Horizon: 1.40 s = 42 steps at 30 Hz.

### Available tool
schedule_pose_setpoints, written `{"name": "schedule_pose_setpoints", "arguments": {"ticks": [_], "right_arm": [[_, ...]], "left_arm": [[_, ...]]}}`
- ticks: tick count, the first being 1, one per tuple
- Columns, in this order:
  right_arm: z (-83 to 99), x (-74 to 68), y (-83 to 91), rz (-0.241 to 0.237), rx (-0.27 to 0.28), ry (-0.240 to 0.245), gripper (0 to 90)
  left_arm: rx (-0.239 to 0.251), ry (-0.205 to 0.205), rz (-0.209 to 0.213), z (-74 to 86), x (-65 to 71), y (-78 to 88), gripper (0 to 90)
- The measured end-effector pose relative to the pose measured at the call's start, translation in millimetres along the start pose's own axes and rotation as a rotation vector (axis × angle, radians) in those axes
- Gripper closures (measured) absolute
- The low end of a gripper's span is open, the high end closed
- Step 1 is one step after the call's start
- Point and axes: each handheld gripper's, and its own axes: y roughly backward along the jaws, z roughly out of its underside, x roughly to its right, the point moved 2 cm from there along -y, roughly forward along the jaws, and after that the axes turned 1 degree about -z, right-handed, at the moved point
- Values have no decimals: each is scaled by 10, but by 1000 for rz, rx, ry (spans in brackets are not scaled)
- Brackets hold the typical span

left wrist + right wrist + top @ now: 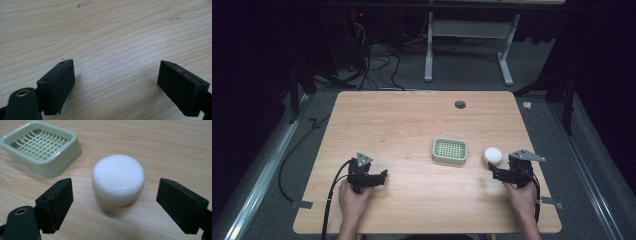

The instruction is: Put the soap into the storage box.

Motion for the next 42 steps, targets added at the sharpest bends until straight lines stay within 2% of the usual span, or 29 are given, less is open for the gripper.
{"name": "schedule_pose_setpoints", "arguments": {"ticks": [7, 15, 28, 42], "right_arm": [[-93, 5, -73, -18, 1, -7, 143], [-186, 11, -215, -14, -10, -8, 137], [-189, 57, -356, -16, -37, -32, 126], [-141, 87, -540, -7, -91, -51, 125]], "left_arm": [[1, 1, 0, 0, 0, 0, 150], [1, 1, 0, 0, -1, 0, 150], [0, 0, 0, 0, 0, 0, 150], [1, 1, 0, 0, -1, 0, 150]]}}
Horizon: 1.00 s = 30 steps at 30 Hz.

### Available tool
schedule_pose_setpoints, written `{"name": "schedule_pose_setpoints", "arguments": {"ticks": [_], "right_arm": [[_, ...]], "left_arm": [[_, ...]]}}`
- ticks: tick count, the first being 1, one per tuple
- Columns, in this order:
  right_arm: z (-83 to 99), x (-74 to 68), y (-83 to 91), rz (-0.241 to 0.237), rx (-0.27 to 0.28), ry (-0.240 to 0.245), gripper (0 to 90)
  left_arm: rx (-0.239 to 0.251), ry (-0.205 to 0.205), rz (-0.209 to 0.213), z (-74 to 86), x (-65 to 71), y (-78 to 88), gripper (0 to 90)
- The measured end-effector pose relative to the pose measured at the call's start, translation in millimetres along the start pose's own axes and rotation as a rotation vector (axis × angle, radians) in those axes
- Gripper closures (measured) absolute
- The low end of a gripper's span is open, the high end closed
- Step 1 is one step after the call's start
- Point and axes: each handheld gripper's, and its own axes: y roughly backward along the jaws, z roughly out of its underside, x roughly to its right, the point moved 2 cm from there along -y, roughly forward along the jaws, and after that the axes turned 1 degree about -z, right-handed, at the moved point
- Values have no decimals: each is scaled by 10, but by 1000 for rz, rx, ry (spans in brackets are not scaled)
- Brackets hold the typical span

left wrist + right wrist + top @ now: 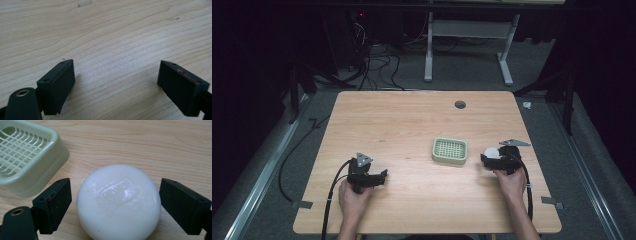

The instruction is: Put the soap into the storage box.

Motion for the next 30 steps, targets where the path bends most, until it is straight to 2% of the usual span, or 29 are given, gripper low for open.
{"name": "schedule_pose_setpoints", "arguments": {"ticks": [15, 21, 30], "right_arm": [[39, -12, -70, 20, -30, 15, 156], [49, -12, -72, 26, -21, 32, 238], [56, -26, -69, 35, -16, 36, 241]], "left_arm": [[-2, -2, 0, 0, 2, 1, 150], [-2, -4, -4, 0, 4, -2, 150], [-1, -3, -3, 0, 4, -1, 150]]}}
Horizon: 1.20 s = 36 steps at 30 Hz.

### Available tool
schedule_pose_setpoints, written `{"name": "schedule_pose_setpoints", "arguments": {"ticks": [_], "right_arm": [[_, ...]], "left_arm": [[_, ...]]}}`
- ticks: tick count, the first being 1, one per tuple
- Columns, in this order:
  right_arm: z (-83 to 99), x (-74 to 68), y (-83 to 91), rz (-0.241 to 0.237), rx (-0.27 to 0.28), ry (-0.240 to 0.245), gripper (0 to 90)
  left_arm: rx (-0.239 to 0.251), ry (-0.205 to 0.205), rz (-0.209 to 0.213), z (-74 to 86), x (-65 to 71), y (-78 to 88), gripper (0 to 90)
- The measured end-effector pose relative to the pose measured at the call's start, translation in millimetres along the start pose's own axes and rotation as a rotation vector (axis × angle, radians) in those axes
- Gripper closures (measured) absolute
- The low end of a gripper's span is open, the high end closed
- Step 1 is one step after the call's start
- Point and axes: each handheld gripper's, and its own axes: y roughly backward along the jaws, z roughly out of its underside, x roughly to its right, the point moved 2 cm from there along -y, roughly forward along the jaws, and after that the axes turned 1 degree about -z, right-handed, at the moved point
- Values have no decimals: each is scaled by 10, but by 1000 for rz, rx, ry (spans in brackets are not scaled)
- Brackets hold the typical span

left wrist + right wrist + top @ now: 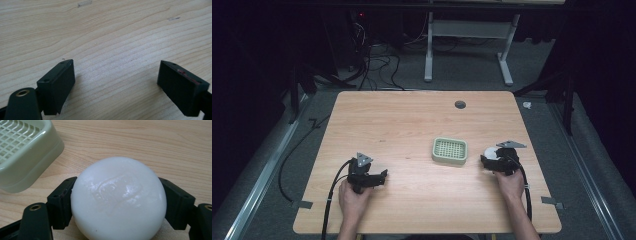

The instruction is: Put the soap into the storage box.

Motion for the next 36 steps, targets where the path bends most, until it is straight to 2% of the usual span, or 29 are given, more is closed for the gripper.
{"name": "schedule_pose_setpoints", "arguments": {"ticks": [3, 15, 36], "right_arm": [[2, 10, 1, -7, 5, -17, 242], [5, 15, 7, -10, 12, -16, 244], [-35, 33, 161, -35, 53, -39, 244]], "left_arm": [[-1, 0, 1, -1, -1, 1, 150], [1, 0, -1, 0, 0, 0, 150], [0, -1, -2, -1, 1, 0, 150]]}}
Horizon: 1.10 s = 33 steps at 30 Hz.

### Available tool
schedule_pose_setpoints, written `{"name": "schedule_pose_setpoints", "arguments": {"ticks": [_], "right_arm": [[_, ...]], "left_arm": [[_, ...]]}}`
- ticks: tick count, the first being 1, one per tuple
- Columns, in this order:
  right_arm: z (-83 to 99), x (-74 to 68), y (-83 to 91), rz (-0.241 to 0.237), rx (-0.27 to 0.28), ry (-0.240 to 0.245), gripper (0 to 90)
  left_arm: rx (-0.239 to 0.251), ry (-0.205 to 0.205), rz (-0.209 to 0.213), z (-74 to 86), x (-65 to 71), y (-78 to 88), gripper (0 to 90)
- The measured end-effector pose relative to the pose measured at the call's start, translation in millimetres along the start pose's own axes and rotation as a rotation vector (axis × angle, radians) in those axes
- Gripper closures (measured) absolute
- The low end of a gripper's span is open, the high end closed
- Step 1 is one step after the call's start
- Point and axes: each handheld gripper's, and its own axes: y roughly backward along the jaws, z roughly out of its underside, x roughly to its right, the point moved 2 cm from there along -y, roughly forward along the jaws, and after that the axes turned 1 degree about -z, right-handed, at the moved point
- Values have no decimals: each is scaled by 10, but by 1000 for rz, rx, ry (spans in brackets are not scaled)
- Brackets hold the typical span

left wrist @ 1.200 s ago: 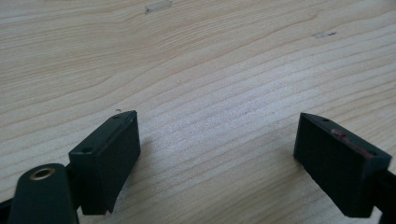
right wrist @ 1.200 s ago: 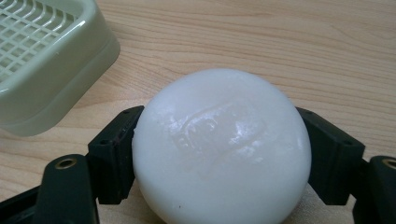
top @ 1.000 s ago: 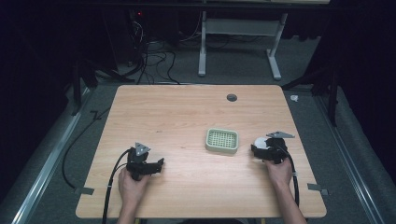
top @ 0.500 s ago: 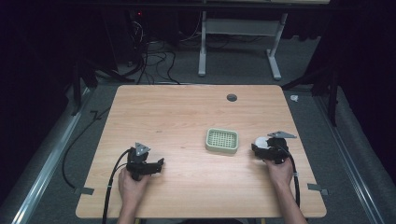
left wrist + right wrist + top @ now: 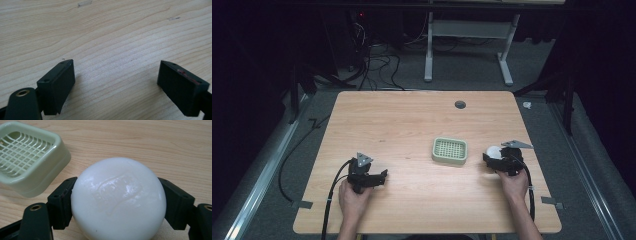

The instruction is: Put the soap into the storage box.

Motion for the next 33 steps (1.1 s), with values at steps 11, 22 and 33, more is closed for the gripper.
{"name": "schedule_pose_setpoints", "arguments": {"ticks": [11, 22, 33], "right_arm": [[-51, -4, 87, -20, 15, -7, 244], [-114, -82, 147, -45, 24, 15, 244], [-219, -212, 189, -82, 39, 35, 244]], "left_arm": [[-2, -3, -2, 0, 2, 0, 150], [0, 0, 0, 1, 0, 0, 150], [0, -1, -1, 0, 1, 0, 150]]}}
